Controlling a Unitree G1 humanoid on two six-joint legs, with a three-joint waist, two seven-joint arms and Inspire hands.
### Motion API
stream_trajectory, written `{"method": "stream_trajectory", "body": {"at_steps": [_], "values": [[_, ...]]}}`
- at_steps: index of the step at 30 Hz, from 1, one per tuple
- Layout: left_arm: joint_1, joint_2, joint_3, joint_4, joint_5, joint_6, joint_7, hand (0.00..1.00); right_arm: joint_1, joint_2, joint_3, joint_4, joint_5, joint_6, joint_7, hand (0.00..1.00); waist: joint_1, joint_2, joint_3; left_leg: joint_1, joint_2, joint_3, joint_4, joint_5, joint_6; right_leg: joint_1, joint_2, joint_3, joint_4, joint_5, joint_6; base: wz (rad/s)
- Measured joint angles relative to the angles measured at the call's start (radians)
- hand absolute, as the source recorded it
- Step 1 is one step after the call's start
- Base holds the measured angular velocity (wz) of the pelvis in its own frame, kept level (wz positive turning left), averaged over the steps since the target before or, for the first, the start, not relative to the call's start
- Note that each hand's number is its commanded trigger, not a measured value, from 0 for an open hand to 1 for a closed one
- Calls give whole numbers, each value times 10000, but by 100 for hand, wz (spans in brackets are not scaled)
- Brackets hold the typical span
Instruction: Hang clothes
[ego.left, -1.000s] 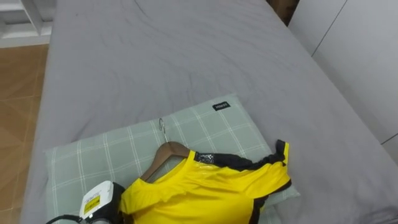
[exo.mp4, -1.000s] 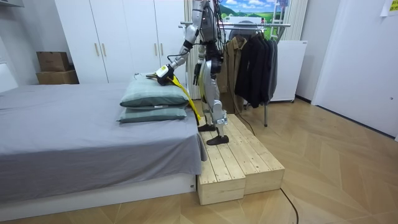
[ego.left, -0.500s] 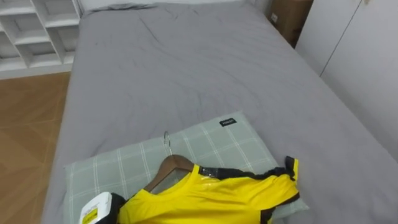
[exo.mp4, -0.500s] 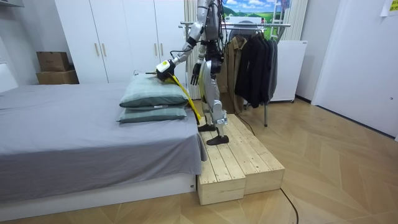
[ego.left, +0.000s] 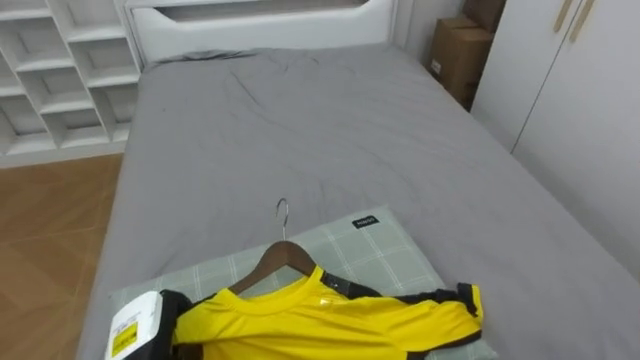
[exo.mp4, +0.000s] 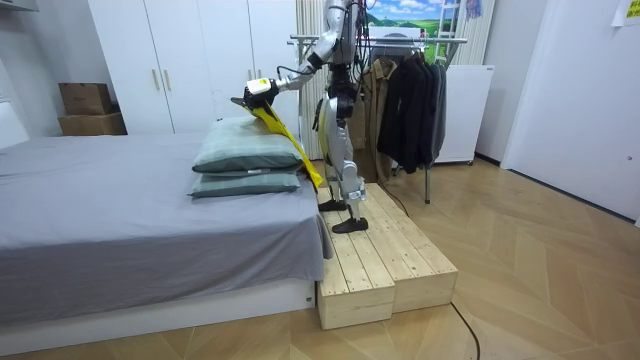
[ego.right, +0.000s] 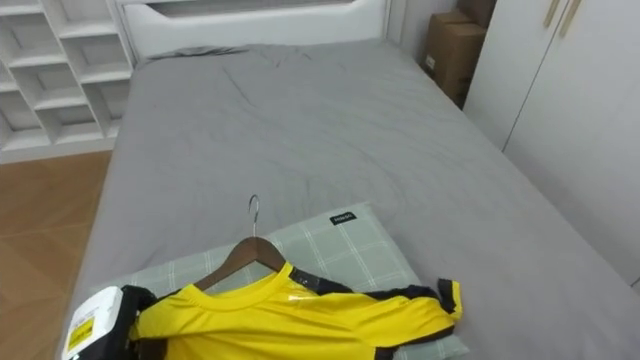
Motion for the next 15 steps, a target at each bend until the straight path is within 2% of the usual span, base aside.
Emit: {"method": "stream_trajectory", "body": {"at_steps": [7, 8, 12, 15], "values": [[287, 338, -2, -810, 47, -200, 415, 100, -24, -370, -149, -709, -976, -101, -987, 0, 33, -93, 18, 135, -16, 26, -71, 0, 1, 86, -7, -13, 25, -16, 11, 0], [348, 375, -2, -1015, 65, -212, 474, 100, -17, -430, -307, -876, -1310, -209, -1227, 0, 34, -111, 18, 242, -9, 30, -78, 0, 0, 144, 0, -13, 20, -16, 10, 0], [651, 380, 9, -1681, 25, -246, 541, 100, -15, -524, -745, -1386, -1968, -293, -1831, 0, 43, -154, 14, 383, -8, 42, -97, -1, 0, 285, 5, 7, 24, -43, 8, 0], [669, 381, 13, -1731, 27, -273, 538, 100, -9, -521, -1016, -2142, -2864, -316, -2347, 0, 35, -211, 3, 419, -20, 16, -112, -1, 0, 334, 14, 76, 48, -64, 26, 0]]}}
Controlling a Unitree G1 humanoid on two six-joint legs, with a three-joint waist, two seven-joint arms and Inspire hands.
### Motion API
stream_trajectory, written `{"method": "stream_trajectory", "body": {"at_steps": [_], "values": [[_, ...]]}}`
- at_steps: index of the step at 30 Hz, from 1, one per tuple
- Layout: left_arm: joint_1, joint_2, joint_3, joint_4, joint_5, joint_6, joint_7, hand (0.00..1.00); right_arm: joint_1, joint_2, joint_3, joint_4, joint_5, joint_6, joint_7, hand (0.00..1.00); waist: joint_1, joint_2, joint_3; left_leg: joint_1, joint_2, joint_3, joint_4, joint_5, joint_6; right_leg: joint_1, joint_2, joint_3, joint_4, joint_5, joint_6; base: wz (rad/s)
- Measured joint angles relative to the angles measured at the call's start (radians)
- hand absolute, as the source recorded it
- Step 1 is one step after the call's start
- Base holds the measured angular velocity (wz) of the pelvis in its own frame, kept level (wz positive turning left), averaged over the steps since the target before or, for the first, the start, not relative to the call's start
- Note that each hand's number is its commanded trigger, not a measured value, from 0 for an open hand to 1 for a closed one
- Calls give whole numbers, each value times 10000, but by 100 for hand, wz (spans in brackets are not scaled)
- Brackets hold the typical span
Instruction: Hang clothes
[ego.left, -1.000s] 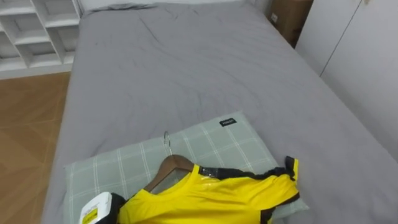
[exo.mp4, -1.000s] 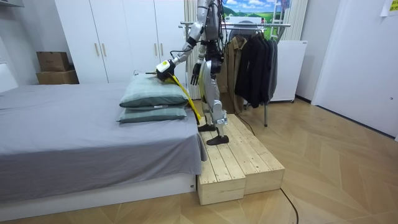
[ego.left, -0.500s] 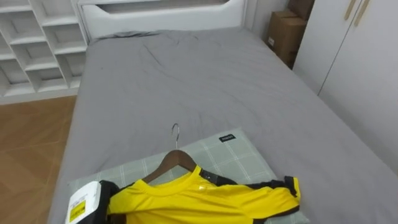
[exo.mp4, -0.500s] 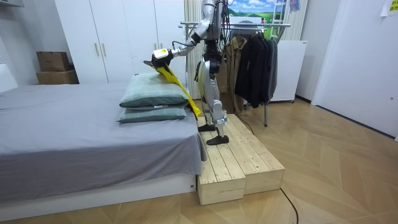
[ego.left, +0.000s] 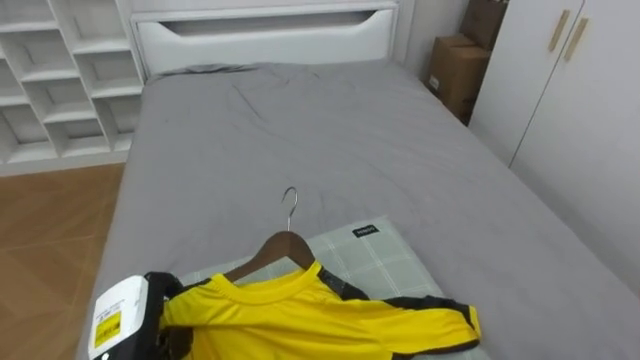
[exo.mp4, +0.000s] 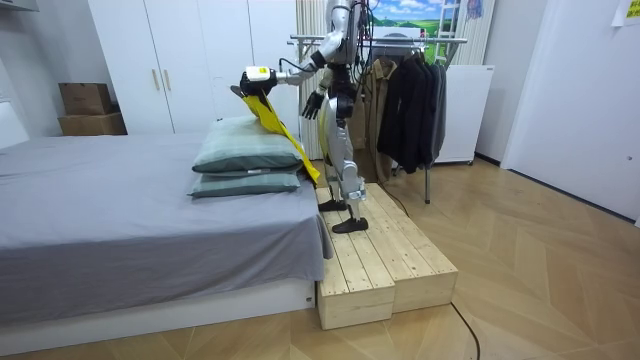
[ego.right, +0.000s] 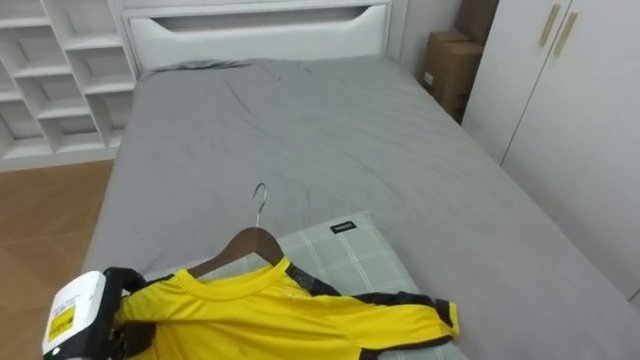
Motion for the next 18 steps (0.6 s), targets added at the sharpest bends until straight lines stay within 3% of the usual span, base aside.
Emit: {"method": "stream_trajectory", "body": {"at_steps": [4, 8, 18], "values": [[153, -2, 63, -299, 252, -15, -24, 100, 45, 22, -611, -1432, -1464, -98, -757, 0, -1, -130, -46, 42, -5, -3, 5, 0, 1, 3, 2, 16, -3, -1, 2, 0], [172, -9, 58, -518, 212, -11, -61, 100, 660, 36, -614, -4139, -2801, -106, -1533, 0, 204, -177, -73, 60, -3, 45, 20, 0, 1, -7, -5, 19, 7, 10, -9, -4], [248, -93, 9, -1211, 137, 140, -60, 100, 788, 159, -202, -7095, -3684, -244, -2562, 0, 481, -190, -69, 148, 7, 80, 0, -1, -1, 70, 0, 10, 1, 8, -6, 0]]}}
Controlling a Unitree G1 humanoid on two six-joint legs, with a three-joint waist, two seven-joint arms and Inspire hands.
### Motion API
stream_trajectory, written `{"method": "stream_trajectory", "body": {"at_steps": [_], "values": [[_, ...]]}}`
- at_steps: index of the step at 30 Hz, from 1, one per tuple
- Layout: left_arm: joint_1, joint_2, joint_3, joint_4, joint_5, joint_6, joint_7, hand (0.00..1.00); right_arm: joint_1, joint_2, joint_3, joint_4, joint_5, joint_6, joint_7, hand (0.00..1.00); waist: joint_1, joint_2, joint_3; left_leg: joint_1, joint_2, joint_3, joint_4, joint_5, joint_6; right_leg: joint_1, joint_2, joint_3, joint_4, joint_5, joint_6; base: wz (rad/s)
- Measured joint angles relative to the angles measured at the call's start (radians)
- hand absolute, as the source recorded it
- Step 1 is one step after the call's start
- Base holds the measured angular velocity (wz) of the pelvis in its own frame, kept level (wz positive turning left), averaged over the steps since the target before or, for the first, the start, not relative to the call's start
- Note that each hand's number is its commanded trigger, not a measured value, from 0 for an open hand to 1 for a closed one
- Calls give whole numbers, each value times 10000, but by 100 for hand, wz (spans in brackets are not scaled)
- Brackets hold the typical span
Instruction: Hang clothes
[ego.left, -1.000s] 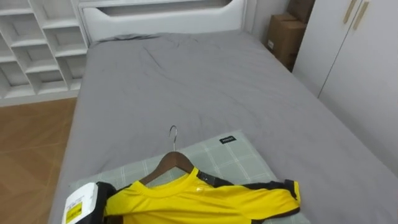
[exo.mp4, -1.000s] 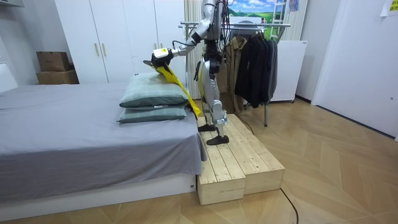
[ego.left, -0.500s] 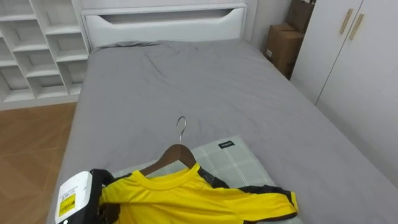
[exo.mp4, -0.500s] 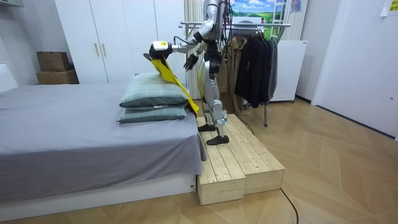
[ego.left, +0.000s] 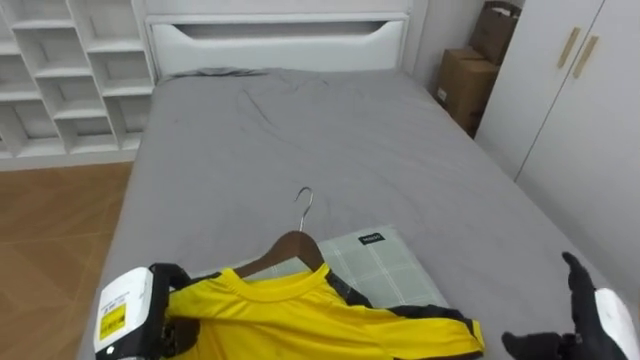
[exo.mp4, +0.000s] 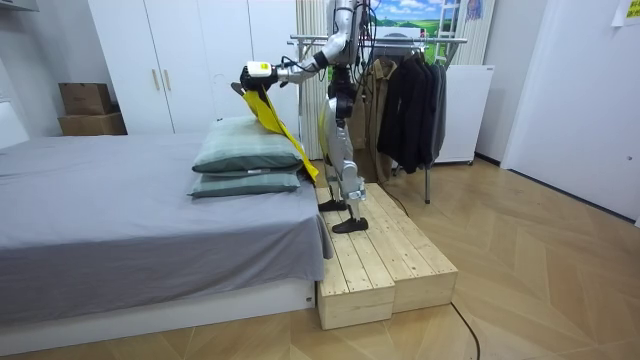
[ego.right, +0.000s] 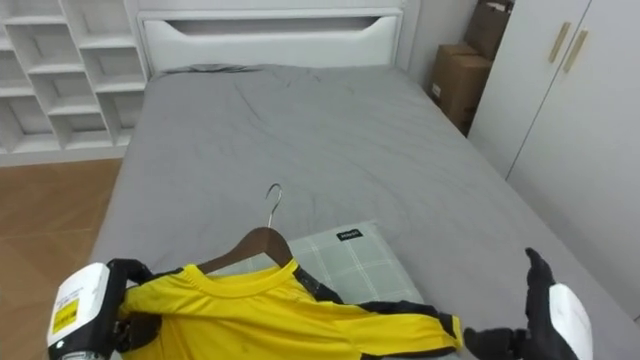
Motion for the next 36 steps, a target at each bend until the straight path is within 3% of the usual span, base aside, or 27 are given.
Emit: {"method": "stream_trajectory", "body": {"at_steps": [7, 11, 19, 22, 27, 29, 36], "values": [[9, -66, -65, -208, -10, 190, -24, 100, 37, -2, 66, -1042, -1660, -41, -427, 0, 29, 21, 21, -4, 1, -12, -14, -1, -1, -14, 7, 5, 13, -2, 2, 0], [8, -61, -56, -541, -31, 388, -402, 100, 36, -7, 276, -1406, -1830, -39, -434, 0, 68, 11, 27, -7, 1, -6, -16, -1, -1, -18, 6, 17, 11, -2, 2, 0], [8, -143, -48, -956, 11, 418, -939, 100, -314, -2, 798, -1682, -1937, -41, 79, 0, 358, -70, 82, -27, 4, 12, -23, 0, -1, 8, 6, 9, 1, -2, 2, 0], [6, -155, -49, -1239, 14, 450, -1040, 100, -338, -3, 1036, -1679, -1565, -33, 356, 0, 576, -118, 128, -44, 3, -42, -24, -4, -1, -10, -1, -7, -18, -2, 2, 1], [4, -188, -84, -1316, 24, 451, -1039, 100, -489, 4, 1751, -1642, -961, -20, 1016, 0, 605, -108, 143, -153, 2, -71, -18, -4, 0, -58, -14, -81, -30, -3, 3, 3], [-7, -341, -129, -1364, 64, 451, -1037, 100, -564, 58, 2096, -1608, 61, -9, 1550, 0, 605, -79, 162, -165, 1, -84, -18, -5, 0, -49, -21, -97, -48, -2, 3, 2], [-161, -368, -178, -1565, 120, 464, -1028, 100, -832, 106, 2736, -890, 2778, 222, 3294, 0, 652, -75, 166, -232, 2, -155, -17, -5, 1, -87, -32, -126, -70, -7, 10, 0]]}}
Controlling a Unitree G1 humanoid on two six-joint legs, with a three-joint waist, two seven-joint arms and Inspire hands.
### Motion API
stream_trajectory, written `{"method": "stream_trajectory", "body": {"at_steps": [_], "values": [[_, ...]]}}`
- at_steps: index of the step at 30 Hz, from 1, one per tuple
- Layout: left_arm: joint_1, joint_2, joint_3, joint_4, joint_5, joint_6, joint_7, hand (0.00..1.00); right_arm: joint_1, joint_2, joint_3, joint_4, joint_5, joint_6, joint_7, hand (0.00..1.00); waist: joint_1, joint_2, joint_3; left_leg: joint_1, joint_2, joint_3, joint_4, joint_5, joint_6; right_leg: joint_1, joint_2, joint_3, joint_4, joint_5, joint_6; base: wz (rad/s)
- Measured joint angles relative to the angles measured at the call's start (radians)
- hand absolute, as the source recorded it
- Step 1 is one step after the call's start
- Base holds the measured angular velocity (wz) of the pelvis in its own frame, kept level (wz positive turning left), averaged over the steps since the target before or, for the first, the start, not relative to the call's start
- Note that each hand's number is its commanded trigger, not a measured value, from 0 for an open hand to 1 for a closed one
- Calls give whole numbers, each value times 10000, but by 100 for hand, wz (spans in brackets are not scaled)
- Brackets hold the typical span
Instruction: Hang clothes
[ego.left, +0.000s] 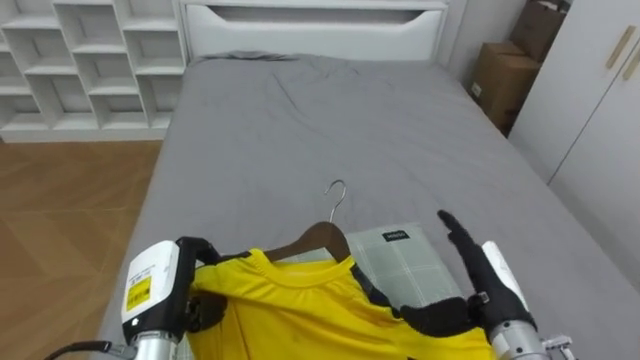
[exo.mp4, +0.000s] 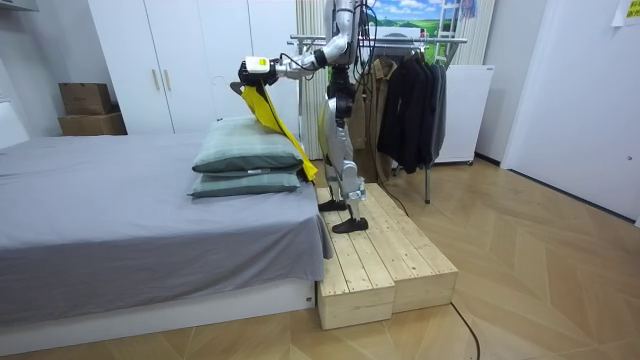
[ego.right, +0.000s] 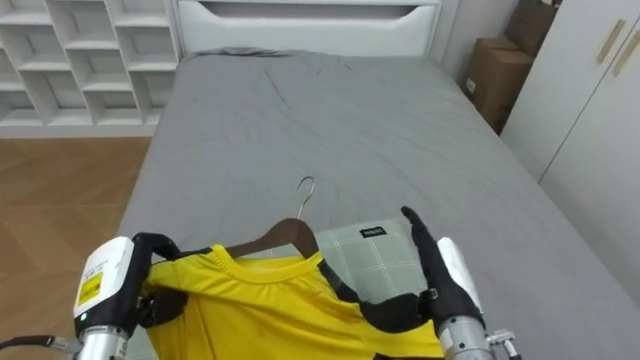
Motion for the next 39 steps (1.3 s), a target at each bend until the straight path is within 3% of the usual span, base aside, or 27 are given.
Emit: {"method": "stream_trajectory", "body": {"at_steps": [2, 7, 16, 24, 29, 36, 39], "values": [[-23, -2, -14, -319, 97, 74, 0, 100, -93, 39, 18, 98, 217, 173, 528, 0, 14, -1, 0, -69, 2, -54, 25, 0, 0, -48, -3, -44, 0, 0, 0, 5], [-28, -2, -29, -1243, 161, 148, 74, 100, -208, 38, 222, 422, 965, 177, 1238, 0, 217, -2, -2, -11, 10, -154, 52, 3, -1, 26, -3, -135, -51, 2, -3, 4], [-28, 2, -32, -1254, 156, 161, 88, 100, -920, 91, 419, 2488, 2033, 279, 2364, 0, 277, -16, 2, 98, -27, -422, 57, 5, 1, 311, -84, -426, -157, -6, 5, 10], [-32, -15, -72, -1356, 95, 156, 97, 100, -1268, 231, 384, 3330, 2102, 261, 2494, 0, 388, -18, 1, 73, -43, -557, 81, 5, 2, 399, -118, -576, -247, -8, 9, 5], [-45, -70, -157, -2190, 77, 139, 360, 100, -1580, 351, 382, 3431, 2107, 260, 2403, 0, 452, -8, -5, 15, -43, -645, 94, 5, 2, 385, -113, -612, -292, -8, 8, 4], [-54, -79, -355, -2460, 97, 123, 660, 100, -1930, 456, 382, 3429, 2109, 219, 1621, 0, 455, 24, -1, 70, -42, -667, 95, 6, 3, 468, -133, -682, -291, -7, 9, 1], [-53, -90, -401, -2565, 73, 123, 660, 100, -2002, 456, 362, 3429, 2134, 37, 1266, 0, 440, 121, 34, 76, -46, -679, 121, 5, 2, 541, -142, -719, -291, -7, 9, 2]]}}
